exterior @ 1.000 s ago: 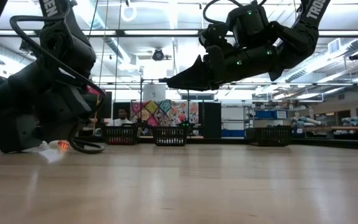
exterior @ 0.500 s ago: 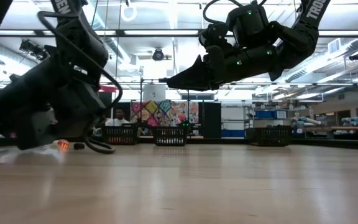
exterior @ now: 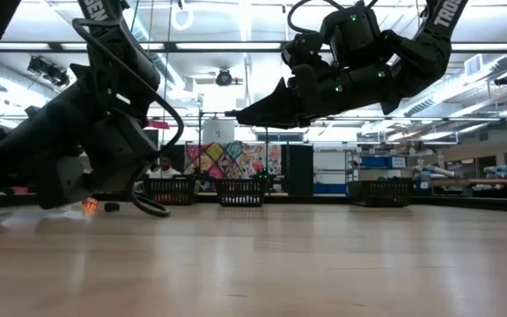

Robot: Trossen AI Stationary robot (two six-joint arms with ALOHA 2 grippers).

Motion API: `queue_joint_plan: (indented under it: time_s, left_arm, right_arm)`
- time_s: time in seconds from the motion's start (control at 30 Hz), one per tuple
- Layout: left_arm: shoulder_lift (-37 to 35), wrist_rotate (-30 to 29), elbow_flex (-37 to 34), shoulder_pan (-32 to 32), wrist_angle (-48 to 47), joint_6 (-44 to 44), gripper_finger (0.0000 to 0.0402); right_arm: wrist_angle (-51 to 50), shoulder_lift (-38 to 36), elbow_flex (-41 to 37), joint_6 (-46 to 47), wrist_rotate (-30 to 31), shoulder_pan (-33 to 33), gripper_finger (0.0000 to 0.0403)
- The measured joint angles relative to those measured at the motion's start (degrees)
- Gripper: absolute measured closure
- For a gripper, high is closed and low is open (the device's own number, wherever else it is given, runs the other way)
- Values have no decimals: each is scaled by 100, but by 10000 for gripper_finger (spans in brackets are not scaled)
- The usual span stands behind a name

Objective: Sort Halloween decoration
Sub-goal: Put the orange pumpkin toy into the left black bin

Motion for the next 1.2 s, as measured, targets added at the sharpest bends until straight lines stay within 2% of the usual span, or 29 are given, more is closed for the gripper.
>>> queue_joint_plan:
  time_s: [0.17,0.43,0.8,0.97,1.03,1.2]
  left_arm:
    - [-3,-107,56,35,-14,18,401]
    - [-116,-626,499,74,-168,181,401]
    - [-840,-1253,1367,899,-258,420,401]
    - [-1221,-721,1344,1164,-251,340,401]
    - [-1395,-681,1173,1173,-170,201,395]
    - [-2185,-402,470,1017,546,-321,347]
  right_arm:
    - [0,0,0,0,0,0,231]
    - [-1,0,0,0,0,0,231]
    - [-57,0,2,-4,0,0,231]
    - [-175,0,7,-28,27,-2,231]
    - [-230,0,7,-31,27,-2,231]
    - [-437,0,4,-33,28,-1,231]
